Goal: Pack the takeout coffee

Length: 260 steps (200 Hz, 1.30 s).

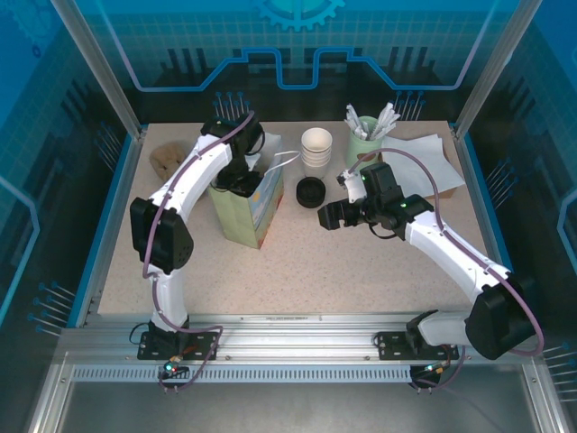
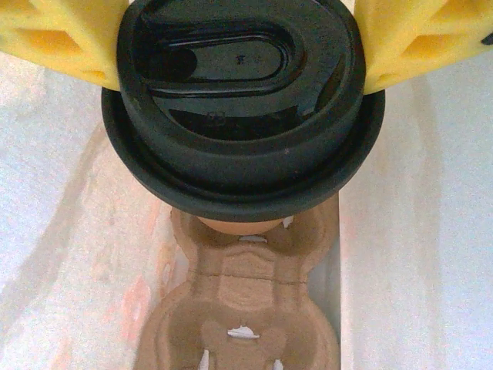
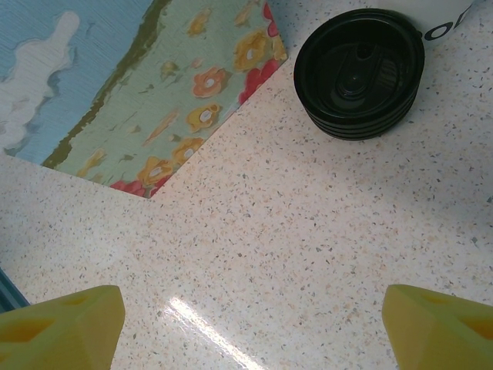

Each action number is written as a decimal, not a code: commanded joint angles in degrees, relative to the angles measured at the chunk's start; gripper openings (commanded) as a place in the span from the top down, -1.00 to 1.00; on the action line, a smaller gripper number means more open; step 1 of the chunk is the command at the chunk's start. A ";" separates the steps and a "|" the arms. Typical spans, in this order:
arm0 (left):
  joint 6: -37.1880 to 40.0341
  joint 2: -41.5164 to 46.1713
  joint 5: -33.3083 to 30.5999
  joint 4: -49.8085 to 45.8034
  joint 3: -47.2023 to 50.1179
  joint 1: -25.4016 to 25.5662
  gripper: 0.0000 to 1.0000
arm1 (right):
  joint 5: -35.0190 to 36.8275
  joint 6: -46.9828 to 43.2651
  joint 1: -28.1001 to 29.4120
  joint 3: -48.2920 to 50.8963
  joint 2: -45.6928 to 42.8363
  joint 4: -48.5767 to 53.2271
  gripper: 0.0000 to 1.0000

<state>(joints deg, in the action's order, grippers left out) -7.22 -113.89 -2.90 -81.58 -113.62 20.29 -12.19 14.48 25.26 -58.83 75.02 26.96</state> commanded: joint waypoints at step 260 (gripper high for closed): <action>1.38 -1.42 0.11 0.08 2.18 -0.84 0.14 | -0.11 -0.86 1.66 -0.54 1.15 0.11 -0.76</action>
<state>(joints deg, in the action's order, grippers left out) -6.96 -114.34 -2.92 -80.47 -111.92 20.29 -12.19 14.48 25.89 -58.81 75.53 27.00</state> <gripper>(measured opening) 0.636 0.882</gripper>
